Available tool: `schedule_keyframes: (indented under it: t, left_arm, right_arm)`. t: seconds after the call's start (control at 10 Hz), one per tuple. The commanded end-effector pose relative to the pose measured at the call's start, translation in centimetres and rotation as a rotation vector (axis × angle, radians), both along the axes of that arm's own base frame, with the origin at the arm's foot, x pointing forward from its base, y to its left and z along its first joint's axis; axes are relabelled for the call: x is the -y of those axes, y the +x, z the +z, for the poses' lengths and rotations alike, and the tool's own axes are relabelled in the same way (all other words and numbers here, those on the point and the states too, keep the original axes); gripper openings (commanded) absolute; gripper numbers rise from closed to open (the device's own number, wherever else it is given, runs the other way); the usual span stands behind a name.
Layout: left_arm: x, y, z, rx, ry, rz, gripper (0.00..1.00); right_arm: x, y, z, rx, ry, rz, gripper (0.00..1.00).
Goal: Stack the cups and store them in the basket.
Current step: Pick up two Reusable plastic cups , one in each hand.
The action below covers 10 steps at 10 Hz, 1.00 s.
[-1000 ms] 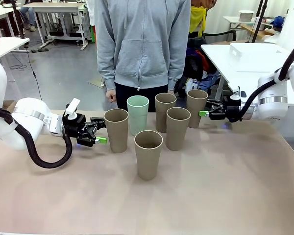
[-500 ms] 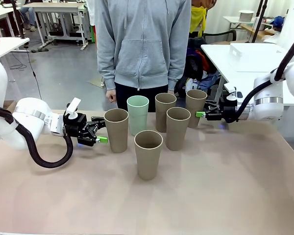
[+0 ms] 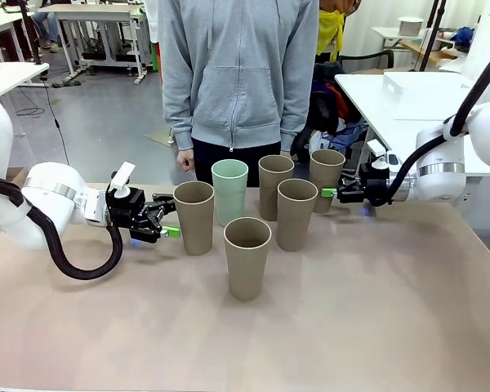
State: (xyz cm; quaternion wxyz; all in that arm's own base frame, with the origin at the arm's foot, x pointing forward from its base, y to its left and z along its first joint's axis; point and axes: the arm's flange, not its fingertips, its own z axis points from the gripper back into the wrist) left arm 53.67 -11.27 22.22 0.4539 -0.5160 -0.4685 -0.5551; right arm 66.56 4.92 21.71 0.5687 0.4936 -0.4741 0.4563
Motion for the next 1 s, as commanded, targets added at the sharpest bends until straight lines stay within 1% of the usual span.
schedule_keyframes:
  t: [0.0, 0.4, 0.7, 0.9]
  left_arm:
    - [0.6, 0.2, 0.4, 0.003, -0.022, -0.005, 1.0]
    - [1.6, 0.4, 0.7, -0.004, 0.002, -0.027, 1.0]
    - [2.8, 0.3, 0.0, -0.023, 0.028, -0.033, 1.0]
    - [3.4, 0.3, -0.1, -0.024, 0.014, -0.025, 1.0]
  right_arm:
    - [-0.7, 0.8, 0.1, 0.005, 0.012, -0.014, 1.0]
    - [-0.8, 1.1, -0.1, -0.008, 0.017, -0.017, 1.0]
    - [-0.9, 1.3, -0.2, -0.02, 0.027, -0.019, 1.0]
    - [-1.3, 1.4, -0.2, -0.028, 0.025, -0.02, 1.0]
